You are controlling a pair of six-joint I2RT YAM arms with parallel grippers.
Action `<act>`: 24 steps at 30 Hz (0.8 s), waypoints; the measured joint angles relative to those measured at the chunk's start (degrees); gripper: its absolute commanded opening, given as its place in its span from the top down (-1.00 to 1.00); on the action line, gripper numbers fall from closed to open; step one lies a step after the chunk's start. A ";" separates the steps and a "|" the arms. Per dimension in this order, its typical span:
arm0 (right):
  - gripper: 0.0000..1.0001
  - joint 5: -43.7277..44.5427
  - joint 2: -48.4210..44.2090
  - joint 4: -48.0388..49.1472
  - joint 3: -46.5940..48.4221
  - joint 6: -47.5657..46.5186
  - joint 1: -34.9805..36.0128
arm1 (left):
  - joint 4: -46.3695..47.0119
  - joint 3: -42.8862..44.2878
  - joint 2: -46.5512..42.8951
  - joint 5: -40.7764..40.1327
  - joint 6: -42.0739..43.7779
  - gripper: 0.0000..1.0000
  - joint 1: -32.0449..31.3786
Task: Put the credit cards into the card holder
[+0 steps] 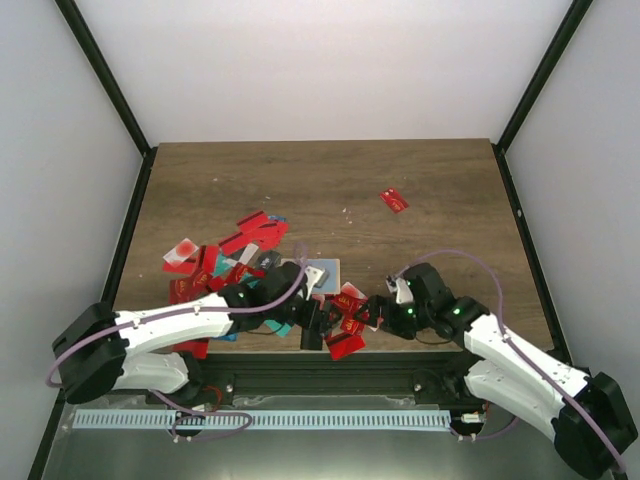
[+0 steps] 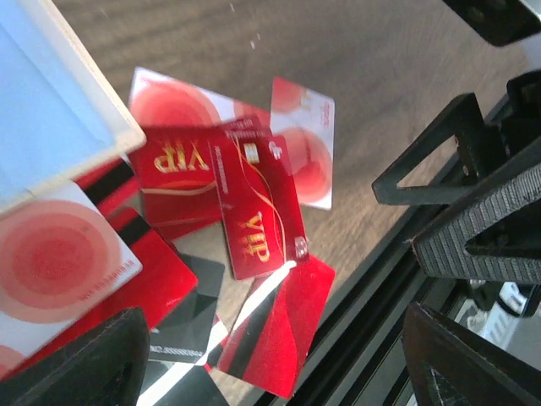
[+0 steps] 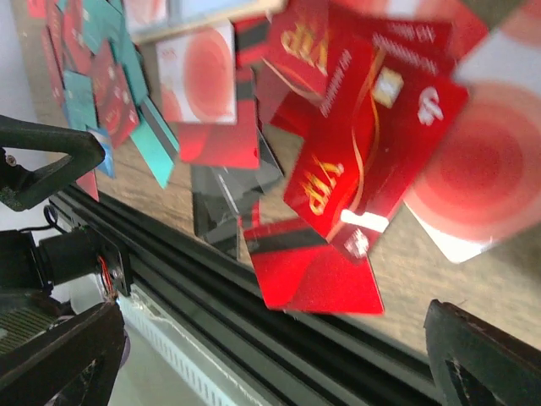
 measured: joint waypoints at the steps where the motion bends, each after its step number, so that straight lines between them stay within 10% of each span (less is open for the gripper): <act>1: -0.93 -0.68 -0.33 -0.09 -0.94 0.55 0.02 | 0.07 0.02 0.92 -0.33 -0.22 -0.63 -1.18; 24: -0.58 1.18 -3.23 12.70 -13.75 26.34 14.51 | 5.09 0.35 11.23 0.04 -2.60 -0.47 -9.16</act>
